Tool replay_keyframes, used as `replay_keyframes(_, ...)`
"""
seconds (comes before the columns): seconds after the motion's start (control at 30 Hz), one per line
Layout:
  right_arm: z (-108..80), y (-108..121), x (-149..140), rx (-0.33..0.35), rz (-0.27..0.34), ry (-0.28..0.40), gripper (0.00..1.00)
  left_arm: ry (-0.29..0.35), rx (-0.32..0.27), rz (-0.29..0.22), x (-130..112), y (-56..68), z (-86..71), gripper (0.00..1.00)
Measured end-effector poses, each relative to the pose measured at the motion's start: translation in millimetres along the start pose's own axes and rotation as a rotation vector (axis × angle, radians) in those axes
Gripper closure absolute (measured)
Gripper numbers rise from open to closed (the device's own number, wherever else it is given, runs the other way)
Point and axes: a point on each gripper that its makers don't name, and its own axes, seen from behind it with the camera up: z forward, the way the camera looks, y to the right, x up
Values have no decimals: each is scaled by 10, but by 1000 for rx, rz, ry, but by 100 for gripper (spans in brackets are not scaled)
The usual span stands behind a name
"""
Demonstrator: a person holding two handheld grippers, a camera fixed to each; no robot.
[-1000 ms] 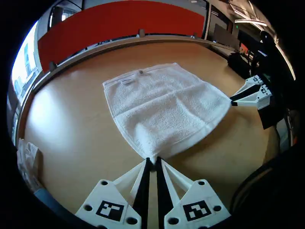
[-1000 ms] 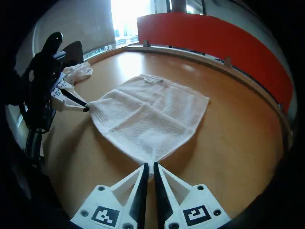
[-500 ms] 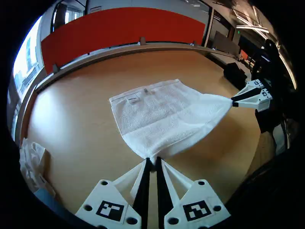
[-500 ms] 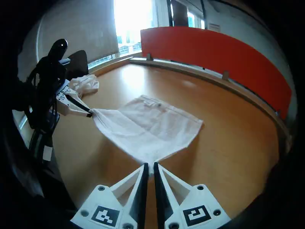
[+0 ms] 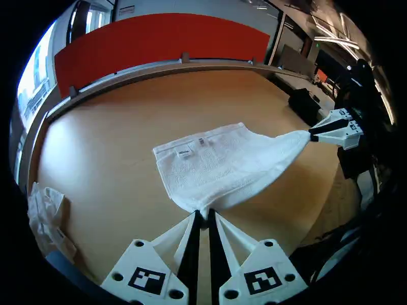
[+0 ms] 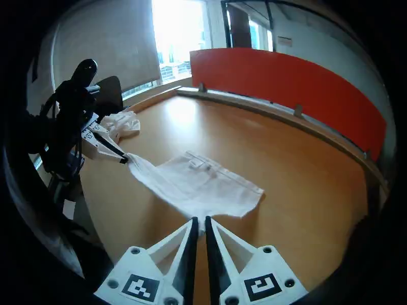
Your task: Fold towel
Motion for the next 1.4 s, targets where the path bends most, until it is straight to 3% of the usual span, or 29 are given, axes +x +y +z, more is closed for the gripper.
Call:
replay_keyframes(0.4, -68, 22, -36, -2, 1, -14, 89, -19, -11, -26, -92, 171, -81, 89)
replay_keyframes(0.7, -47, 50, -17, -4, -13, -15, 89, -19, -18, -49, -90, 207, -89, 89)
replay_keyframes(1.0, 76, 174, 92, -6, -33, -11, 89, -30, -8, -56, 18, 105, 34, 89)
replay_keyframes(1.4, 441, 592, 288, -40, -44, -13, 89, -27, 20, -65, 394, -201, 440, 89)
